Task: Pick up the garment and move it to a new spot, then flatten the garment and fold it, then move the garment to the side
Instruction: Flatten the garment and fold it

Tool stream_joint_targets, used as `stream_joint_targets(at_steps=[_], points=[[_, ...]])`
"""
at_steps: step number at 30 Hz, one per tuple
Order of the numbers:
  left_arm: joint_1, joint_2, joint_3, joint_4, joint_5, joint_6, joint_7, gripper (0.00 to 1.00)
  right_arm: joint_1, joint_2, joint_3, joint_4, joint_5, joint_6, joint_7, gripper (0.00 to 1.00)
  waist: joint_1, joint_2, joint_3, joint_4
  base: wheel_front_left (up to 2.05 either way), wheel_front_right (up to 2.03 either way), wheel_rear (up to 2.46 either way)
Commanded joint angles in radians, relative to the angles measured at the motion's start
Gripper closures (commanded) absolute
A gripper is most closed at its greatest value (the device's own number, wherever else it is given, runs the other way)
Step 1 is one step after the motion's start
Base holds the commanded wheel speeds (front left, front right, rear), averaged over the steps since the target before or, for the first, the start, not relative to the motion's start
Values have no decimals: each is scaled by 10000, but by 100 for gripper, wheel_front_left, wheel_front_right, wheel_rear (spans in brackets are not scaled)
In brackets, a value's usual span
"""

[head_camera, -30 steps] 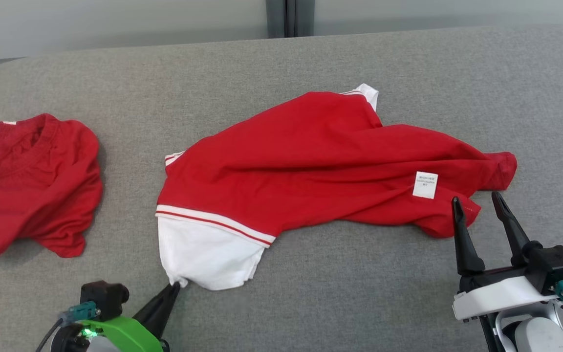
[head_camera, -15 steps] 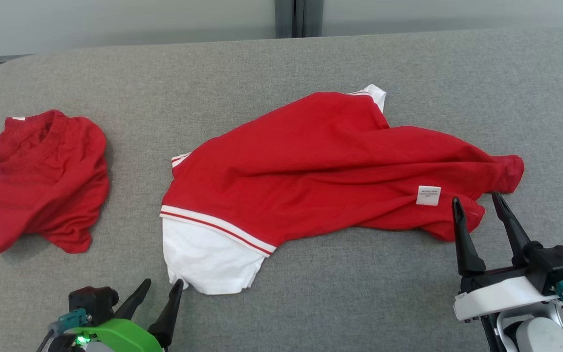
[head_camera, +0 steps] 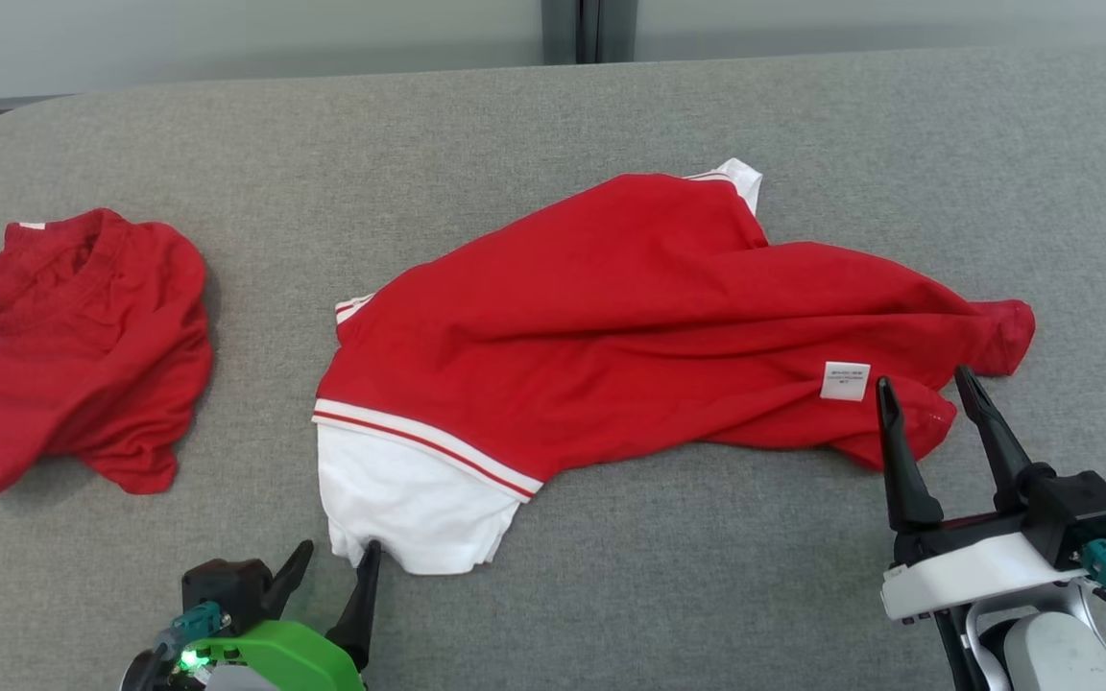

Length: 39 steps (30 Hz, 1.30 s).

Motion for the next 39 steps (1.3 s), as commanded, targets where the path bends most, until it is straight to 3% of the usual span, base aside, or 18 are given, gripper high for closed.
stream_joint_targets(at_steps=[1,2,5,7,16,27,39], points=[[-229,-55,12,184,91,1,-132,0,-60,-48,-19,6,29,1,3,0,0,0,46,-56,0,0,0],[-302,-92,36,314,102,-17,-225,8,-57,-51,-42,5,35,1,3,0,0,0,61,-74,0,0,0],[-428,-170,55,728,135,-55,-459,72,24,-37,-73,-21,28,1,3,0,0,0,103,-132,0,0,0],[-452,-200,59,912,76,-74,-509,100,61,-40,-101,-23,32,1,3,0,0,0,124,-154,0,0,0],[-114,-23,399,618,-428,-257,-685,100,165,-113,-296,-124,-27,1,3,0,0,0,174,24,0,0,0],[146,516,786,-851,-750,-388,-753,100,-273,-1059,-1005,-148,37,1,3,0,0,0,546,340,0,0,0],[449,669,1357,-1876,-1648,-657,-759,100,306,-1039,-1207,202,143,1,3,0,0,0,594,377,0,0,0]])
